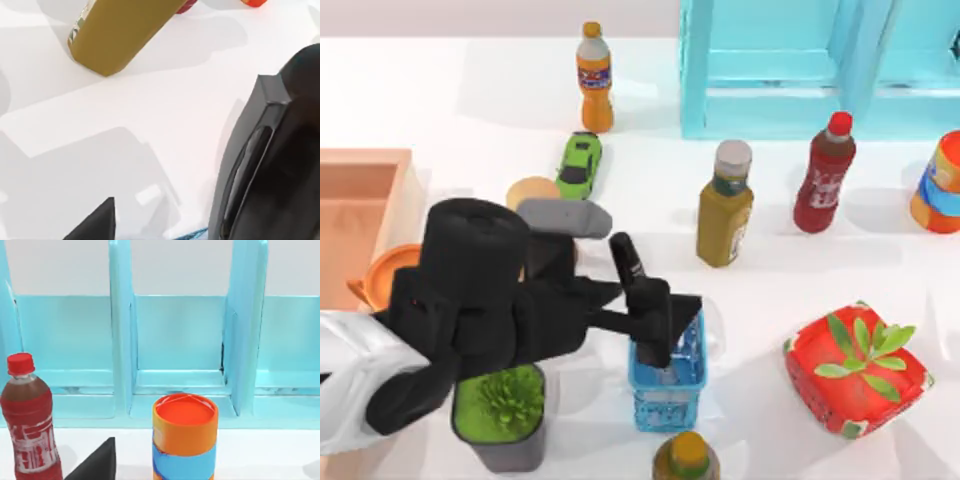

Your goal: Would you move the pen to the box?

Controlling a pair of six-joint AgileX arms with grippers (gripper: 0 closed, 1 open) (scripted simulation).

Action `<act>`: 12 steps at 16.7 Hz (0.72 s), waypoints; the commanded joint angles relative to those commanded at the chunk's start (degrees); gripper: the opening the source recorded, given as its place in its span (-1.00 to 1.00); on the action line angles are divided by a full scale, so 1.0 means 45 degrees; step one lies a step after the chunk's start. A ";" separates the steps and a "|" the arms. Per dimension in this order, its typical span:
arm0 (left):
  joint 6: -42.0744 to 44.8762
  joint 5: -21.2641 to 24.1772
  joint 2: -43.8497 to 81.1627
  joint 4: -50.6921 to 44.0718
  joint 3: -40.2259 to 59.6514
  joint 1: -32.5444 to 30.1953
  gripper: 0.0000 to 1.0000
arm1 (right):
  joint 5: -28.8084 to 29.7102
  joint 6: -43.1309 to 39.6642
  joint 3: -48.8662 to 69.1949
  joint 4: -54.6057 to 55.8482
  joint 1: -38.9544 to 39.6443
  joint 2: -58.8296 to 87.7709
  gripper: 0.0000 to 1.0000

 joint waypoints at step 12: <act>-0.0247 -0.0511 0.2426 0.2727 -0.0328 -0.0596 0.85 | 0.0000 0.0000 0.0000 0.0000 0.0000 0.0000 1.00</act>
